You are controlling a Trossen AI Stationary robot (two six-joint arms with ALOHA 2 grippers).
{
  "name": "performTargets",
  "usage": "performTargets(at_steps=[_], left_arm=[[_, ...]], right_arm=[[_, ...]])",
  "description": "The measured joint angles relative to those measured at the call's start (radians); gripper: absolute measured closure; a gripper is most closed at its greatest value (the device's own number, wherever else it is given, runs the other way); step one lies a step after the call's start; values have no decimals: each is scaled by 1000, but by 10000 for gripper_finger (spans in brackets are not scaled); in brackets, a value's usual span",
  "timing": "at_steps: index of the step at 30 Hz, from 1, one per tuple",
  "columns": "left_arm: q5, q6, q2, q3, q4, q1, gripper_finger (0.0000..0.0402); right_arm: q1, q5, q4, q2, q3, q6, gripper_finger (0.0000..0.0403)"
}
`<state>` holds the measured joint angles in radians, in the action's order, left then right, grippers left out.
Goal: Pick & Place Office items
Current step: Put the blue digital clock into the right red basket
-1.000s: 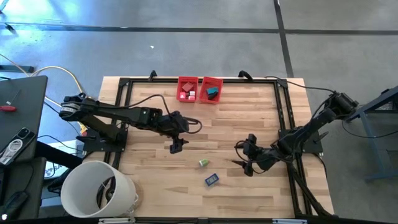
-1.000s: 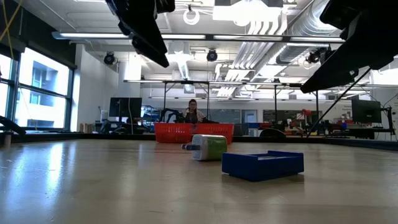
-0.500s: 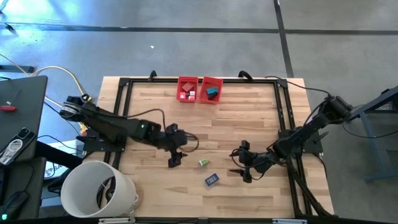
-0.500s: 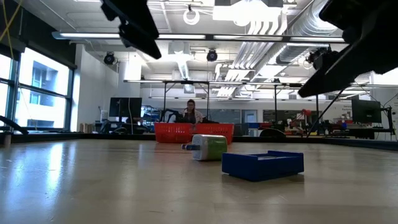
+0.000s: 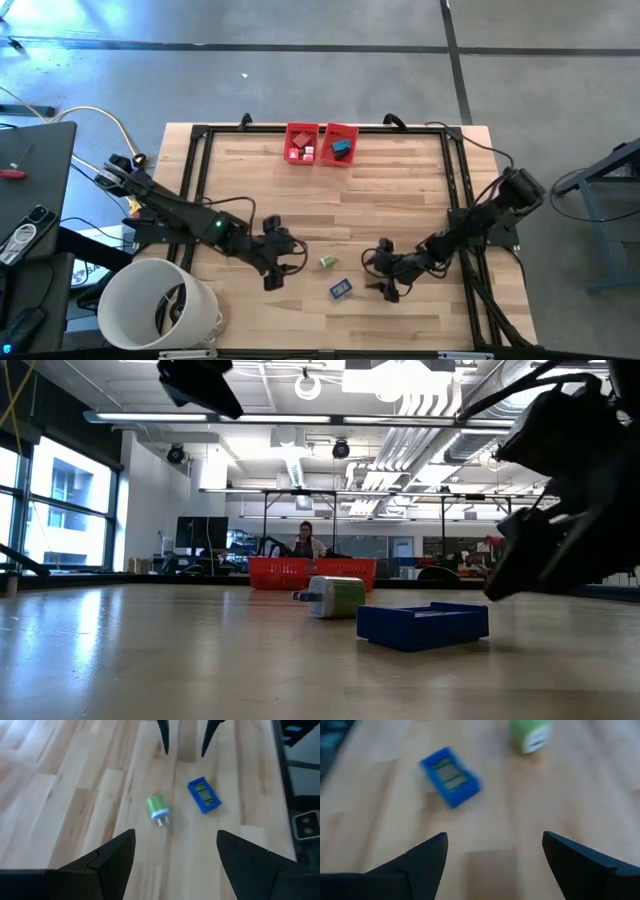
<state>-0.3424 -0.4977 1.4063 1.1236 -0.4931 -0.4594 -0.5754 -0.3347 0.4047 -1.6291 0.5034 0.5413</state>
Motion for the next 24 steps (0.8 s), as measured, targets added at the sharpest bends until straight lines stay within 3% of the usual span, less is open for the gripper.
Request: performTargets(at_steps=[4, 13, 24], left_arm=[[0, 0, 0, 0, 35, -25, 130], [0, 0, 0, 0, 100, -36, 130], [1, 11, 0, 0, 112, -27, 130]], right_arm=[[-20, 78, 64, -27, 0, 7, 89], [-15, -18, 136, -140, 2, -82, 89], [-3, 12, 419, -280, 0, -282, 89]])
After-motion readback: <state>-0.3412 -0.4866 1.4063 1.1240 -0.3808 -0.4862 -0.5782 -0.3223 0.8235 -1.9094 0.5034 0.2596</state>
